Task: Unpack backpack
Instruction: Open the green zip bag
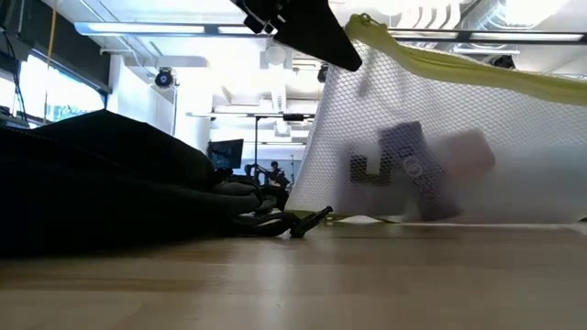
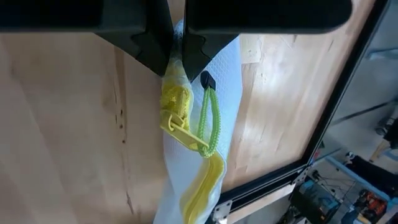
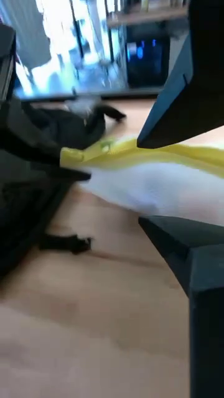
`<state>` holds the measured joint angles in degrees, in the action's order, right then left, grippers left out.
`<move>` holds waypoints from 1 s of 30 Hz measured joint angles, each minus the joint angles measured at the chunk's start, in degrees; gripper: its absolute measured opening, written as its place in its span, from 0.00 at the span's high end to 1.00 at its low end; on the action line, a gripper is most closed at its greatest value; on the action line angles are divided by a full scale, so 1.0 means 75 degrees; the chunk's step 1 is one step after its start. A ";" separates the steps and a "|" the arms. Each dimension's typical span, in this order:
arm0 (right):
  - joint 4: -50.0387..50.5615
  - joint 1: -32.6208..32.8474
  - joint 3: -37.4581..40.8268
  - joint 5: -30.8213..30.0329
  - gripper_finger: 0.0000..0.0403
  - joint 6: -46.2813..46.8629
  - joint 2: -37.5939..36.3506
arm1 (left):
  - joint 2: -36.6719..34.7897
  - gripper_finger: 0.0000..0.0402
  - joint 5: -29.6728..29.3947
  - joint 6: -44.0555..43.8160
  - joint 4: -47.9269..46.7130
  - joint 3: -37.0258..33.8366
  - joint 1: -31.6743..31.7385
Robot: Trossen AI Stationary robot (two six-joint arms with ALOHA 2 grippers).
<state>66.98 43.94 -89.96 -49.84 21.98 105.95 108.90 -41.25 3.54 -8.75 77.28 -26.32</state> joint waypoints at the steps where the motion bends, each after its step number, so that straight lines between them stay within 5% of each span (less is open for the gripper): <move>1: -0.0153 -0.0024 0.0177 -0.0233 0.56 -0.0003 0.0000 | 0.0003 1.00 0.0003 0.0081 0.0000 0.0000 -0.0028; 10: -0.1872 -0.0764 0.0722 -0.0427 0.60 -0.1869 0.0003 | 0.0000 1.00 -0.0027 0.0285 0.0006 0.0000 -0.0091; 15: -0.2411 -0.1128 0.0707 0.0510 0.64 -0.2357 0.0003 | 0.0000 1.00 -0.0024 0.0299 0.0003 0.0000 -0.0089; 26: -0.2455 -0.1045 0.0707 0.0576 0.95 -0.2250 0.0003 | 0.0000 1.00 -0.0179 0.0133 -0.0163 0.0001 -0.0057; 30: -0.2418 -0.0959 0.0707 0.0331 0.98 -0.2202 0.0008 | -0.0027 1.00 -0.0219 -0.0162 -0.0396 0.0017 0.0037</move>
<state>48.84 36.74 -84.66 -47.35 5.46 106.01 108.71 -42.89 2.33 -11.72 77.41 -26.04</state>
